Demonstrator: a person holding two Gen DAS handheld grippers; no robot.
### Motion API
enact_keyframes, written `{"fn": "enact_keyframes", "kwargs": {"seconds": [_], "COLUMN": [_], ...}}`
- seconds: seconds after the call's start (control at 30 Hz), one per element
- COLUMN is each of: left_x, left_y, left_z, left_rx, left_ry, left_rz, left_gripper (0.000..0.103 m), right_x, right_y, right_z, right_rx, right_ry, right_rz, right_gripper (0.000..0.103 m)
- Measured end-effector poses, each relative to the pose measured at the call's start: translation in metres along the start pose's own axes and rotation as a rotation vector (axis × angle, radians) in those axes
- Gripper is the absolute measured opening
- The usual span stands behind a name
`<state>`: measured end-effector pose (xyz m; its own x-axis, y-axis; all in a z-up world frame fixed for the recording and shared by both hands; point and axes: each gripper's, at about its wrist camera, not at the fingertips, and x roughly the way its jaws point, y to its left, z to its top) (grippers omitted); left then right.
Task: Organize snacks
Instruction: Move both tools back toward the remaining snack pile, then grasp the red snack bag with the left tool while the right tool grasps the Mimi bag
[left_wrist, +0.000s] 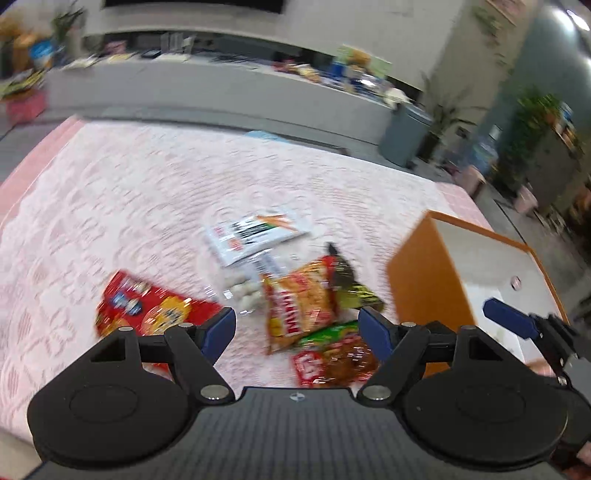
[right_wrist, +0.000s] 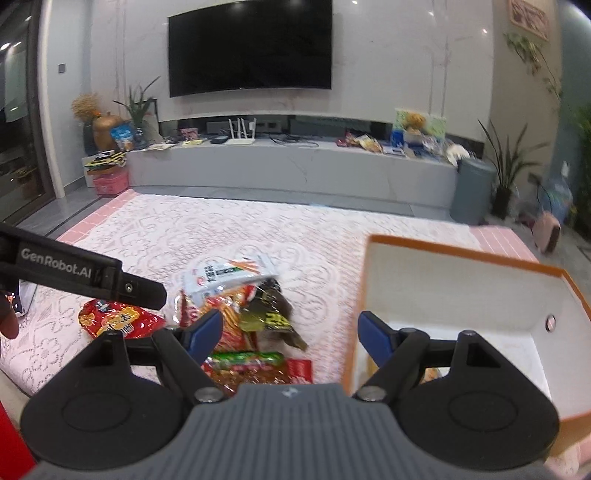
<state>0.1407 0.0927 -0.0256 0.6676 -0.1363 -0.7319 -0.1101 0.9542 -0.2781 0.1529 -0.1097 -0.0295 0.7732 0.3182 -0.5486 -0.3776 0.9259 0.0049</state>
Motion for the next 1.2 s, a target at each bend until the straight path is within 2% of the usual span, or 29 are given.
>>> {"fn": "enact_keyframes", "kwargs": {"seconds": [0.23,0.43,0.63,0.8,0.93,1.2], "left_x": [0.003,0.011,0.02,0.03,0.042,0.058], "left_y": [0.04,0.079,0.105,0.121,0.123,0.116], "left_z": [-0.012,-0.024,-0.034,-0.037,-0.037,-0.02], "left_rx": [-0.097,-0.237,-0.373,-0.484,-0.516,-0.522], "left_ry": [0.032,0.06,0.039,0.022,0.033,0.009], "left_rz": [0.051,0.107,0.105,0.094,0.109,0.197], "left_gripper": [0.089,0.089,0.089,0.089,0.089,0.09], "right_x": [0.026,0.062,0.088,0.1,0.107,0.104], "right_y": [0.024,0.041,0.051,0.045,0.042,0.043], "right_z": [0.001,0.0,-0.001,-0.007,-0.011,-0.012], "right_rx": [-0.02,-0.041,-0.067,-0.007,0.028,0.007], "right_ry": [0.045,0.097,0.096,0.103,0.12,0.059], "right_rz": [0.038,0.052,0.052,0.078,0.084,0.06], "right_gripper": [0.079,0.079,0.084,0.084,0.084,0.083]}}
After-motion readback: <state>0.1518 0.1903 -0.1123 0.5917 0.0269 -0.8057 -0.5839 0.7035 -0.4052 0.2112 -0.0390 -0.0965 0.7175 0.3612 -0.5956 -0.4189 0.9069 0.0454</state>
